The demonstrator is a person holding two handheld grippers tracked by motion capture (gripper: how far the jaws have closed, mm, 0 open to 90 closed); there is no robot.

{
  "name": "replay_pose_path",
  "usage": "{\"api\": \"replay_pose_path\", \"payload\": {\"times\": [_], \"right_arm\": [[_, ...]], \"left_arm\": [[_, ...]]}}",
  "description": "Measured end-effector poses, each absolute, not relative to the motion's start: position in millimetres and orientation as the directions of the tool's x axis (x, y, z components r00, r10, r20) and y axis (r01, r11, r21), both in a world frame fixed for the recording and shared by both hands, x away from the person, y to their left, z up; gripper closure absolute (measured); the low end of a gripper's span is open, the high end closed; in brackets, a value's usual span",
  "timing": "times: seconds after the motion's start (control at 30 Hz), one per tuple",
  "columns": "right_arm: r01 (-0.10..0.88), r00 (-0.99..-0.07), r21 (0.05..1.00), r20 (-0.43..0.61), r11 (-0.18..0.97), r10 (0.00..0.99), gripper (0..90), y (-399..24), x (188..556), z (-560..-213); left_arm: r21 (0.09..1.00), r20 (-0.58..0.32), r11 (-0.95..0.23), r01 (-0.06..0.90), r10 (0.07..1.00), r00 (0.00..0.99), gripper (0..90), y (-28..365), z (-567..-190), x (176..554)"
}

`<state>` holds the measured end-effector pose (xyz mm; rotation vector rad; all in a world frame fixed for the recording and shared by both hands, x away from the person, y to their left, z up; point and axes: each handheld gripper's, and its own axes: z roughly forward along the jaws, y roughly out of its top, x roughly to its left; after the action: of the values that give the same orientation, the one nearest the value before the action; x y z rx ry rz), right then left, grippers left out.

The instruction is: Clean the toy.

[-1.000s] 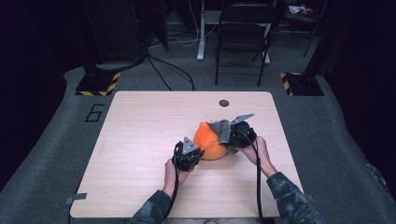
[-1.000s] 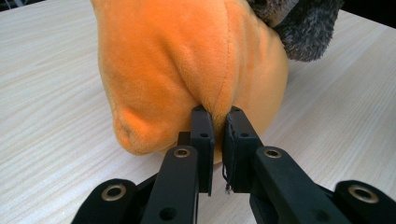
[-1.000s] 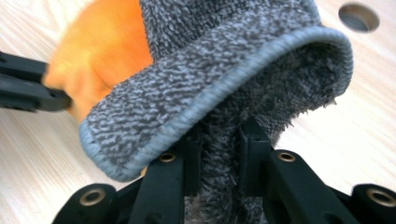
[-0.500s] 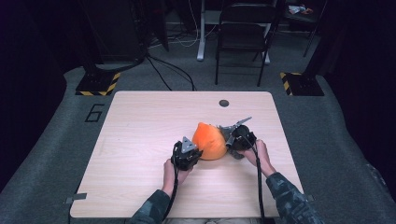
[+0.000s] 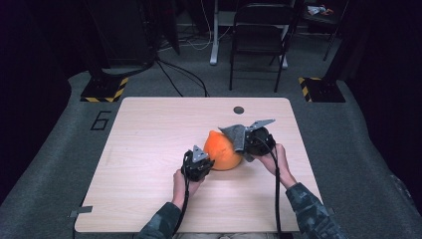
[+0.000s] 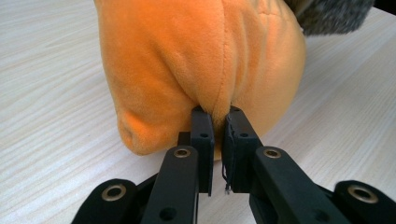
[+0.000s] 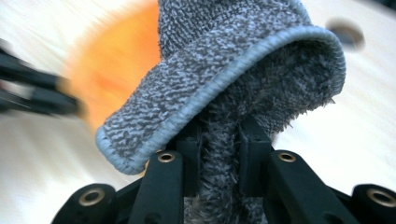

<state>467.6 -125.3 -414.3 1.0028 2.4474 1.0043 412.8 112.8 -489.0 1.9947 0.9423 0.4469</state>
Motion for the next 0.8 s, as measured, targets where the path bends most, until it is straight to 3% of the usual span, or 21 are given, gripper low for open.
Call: {"api": "replay_pose_path", "payload": {"times": [0.2,0.8], "right_arm": [[0.433,-0.754,0.693,-0.072,0.576,0.653,74.0,-101.6,456.4,-416.3],[0.608,-0.673,0.546,-0.029,0.576,0.739,73.8,-131.0,486.6,-461.8]], "left_arm": [[0.821,-0.041,-0.345,0.455,0.759,0.65,83.6,113.8,-490.0,413.6],[0.822,-0.052,-0.331,0.463,0.766,0.641,83.6,116.9,-492.4,416.0]]}}
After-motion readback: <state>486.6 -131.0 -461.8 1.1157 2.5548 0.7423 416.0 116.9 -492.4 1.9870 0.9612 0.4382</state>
